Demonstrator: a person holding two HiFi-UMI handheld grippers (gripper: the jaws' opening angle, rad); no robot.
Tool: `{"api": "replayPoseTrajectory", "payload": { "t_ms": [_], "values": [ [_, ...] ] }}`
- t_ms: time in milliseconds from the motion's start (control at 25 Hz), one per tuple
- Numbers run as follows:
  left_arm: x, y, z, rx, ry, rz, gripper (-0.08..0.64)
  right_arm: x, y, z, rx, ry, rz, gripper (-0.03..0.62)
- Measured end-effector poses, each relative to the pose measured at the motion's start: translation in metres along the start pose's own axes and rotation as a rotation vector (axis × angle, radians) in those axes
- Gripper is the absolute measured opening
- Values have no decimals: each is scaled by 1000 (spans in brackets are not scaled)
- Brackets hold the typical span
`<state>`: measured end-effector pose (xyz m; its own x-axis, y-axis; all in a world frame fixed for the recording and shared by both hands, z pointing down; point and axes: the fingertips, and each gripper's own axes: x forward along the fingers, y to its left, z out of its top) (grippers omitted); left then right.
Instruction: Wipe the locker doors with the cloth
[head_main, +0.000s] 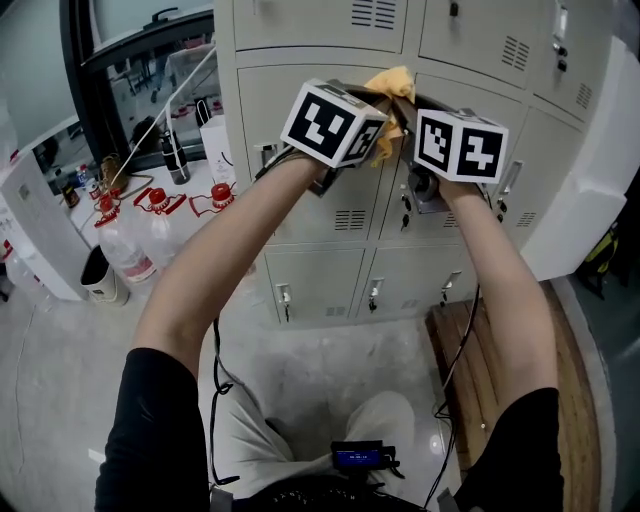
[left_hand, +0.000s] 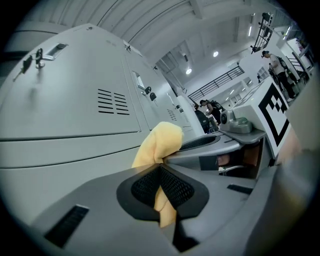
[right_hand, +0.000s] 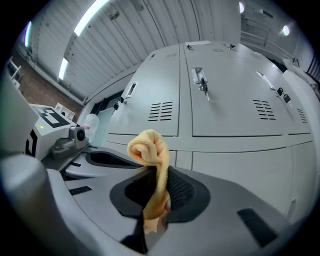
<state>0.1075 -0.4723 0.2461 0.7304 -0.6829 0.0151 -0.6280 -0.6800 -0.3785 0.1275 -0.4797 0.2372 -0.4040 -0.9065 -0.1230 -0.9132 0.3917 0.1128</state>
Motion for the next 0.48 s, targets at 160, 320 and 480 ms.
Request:
{"api": "replayPoseTrajectory", "payload": {
  "t_ms": [160, 320, 480],
  "values": [
    [-34, 13, -16, -3, 19, 27, 18, 4, 42, -3, 14, -1, 107, 81],
    [-72, 40, -35, -16, 56, 97, 18, 23, 90, -5, 26, 10, 193, 81],
    [-105, 69, -56, -49, 82, 170, 18, 44, 133, -8, 36, 15, 252, 81]
  ]
}}
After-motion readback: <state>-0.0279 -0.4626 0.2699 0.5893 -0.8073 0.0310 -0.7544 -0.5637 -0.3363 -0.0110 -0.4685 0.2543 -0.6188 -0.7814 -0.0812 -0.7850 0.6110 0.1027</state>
